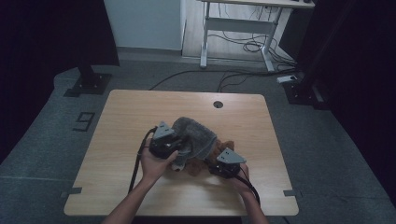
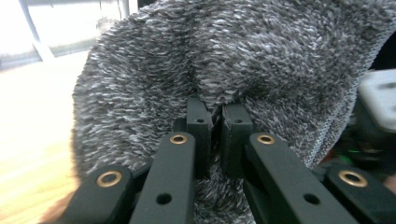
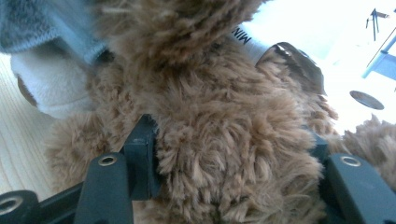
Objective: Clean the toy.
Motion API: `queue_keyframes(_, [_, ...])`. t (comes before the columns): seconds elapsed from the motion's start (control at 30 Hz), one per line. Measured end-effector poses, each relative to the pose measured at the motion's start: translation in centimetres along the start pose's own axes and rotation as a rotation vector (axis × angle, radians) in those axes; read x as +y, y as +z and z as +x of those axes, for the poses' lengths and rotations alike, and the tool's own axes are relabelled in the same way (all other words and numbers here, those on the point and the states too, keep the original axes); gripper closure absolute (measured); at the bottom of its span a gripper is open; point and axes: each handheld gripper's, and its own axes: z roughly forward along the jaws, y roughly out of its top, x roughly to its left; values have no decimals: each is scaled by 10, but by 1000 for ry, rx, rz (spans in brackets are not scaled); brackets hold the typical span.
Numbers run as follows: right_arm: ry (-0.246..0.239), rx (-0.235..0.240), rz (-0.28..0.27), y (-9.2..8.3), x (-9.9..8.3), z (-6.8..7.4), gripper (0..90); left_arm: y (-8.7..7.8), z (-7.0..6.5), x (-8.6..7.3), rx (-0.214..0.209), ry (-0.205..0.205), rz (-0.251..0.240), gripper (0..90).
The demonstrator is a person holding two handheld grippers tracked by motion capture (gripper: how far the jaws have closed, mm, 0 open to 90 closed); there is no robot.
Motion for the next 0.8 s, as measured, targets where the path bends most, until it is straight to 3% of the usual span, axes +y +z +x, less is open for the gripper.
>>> queue_keyframes(0.1, [-5, 0, -10, -2, -3, 0, 394, 19, 11, -14, 0, -43, 66, 839])
queue_keyframes(0.2, [-5, 6, -13, -3, -4, 0, 354, 19, 19, -27, -16, -81, 43, 844])
queue_keyframes(0.37, [11, 22, 1, -10, 3, -2, 238, 12, 11, -37, -1, -45, 28, 849])
queue_keyframes(0.57, [133, 22, -78, -41, 14, -22, 235, 10, 8, -48, 0, -45, -4, 852])
queue_keyframes(0.67, [134, 34, -18, -44, 14, -31, 209, 8, 6, -50, -6, -36, -9, 852])
queue_keyframes(0.8, [147, 43, 21, -34, 10, -33, 191, 5, 3, -54, -17, -24, -16, 850])
